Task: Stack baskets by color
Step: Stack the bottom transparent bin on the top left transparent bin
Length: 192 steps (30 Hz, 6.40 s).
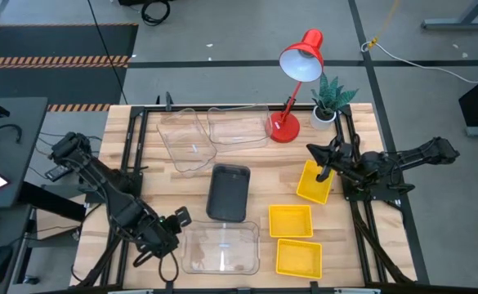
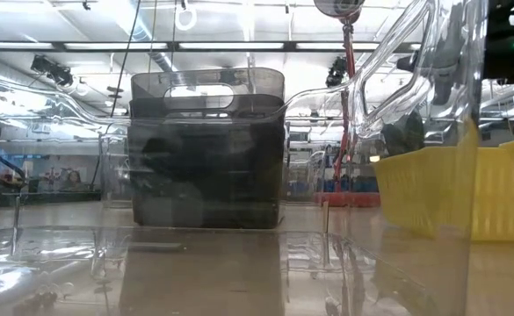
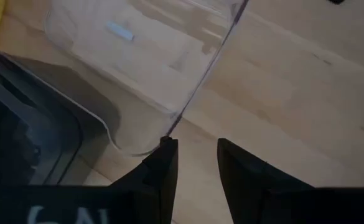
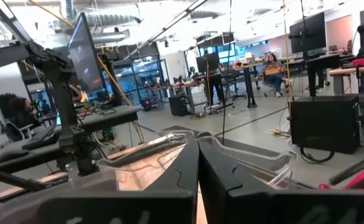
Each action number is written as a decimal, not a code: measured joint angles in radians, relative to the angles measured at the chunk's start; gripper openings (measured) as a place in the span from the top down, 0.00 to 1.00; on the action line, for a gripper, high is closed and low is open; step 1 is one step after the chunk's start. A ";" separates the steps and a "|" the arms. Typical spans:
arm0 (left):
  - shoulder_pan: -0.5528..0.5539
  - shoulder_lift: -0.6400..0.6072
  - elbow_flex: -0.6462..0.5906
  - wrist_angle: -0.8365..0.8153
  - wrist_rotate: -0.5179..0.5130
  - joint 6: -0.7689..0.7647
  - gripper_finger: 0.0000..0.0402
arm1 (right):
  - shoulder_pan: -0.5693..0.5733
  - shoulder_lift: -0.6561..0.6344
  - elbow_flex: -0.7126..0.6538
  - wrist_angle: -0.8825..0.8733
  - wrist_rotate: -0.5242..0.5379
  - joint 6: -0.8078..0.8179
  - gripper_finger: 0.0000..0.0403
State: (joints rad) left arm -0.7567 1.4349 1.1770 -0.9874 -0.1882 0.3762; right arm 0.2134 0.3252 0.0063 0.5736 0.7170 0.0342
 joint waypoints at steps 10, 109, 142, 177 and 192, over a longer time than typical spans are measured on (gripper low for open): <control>0.014 0.036 0.001 0.080 -0.009 0.131 0.67 | 0.000 0.000 0.000 -0.014 -0.001 0.020 0.97; 0.282 0.150 0.631 -0.325 0.222 -0.029 0.99 | 0.000 0.003 0.000 -0.095 -0.012 0.104 0.97; 0.951 0.128 0.346 -0.408 0.119 -0.642 0.97 | 0.000 0.003 0.000 -0.098 -0.012 0.131 0.97; 0.978 0.127 -0.020 -0.099 0.150 -0.495 0.53 | 0.000 0.003 0.000 -0.098 -0.012 0.132 0.97; 0.976 0.129 0.108 -0.271 0.145 -0.496 0.46 | 0.000 0.003 0.000 -0.098 -0.012 0.149 0.97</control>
State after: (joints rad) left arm 0.2197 1.5635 1.2846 -1.2580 -0.0435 -0.1197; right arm 0.2138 0.3281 0.0063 0.4755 0.7050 0.1832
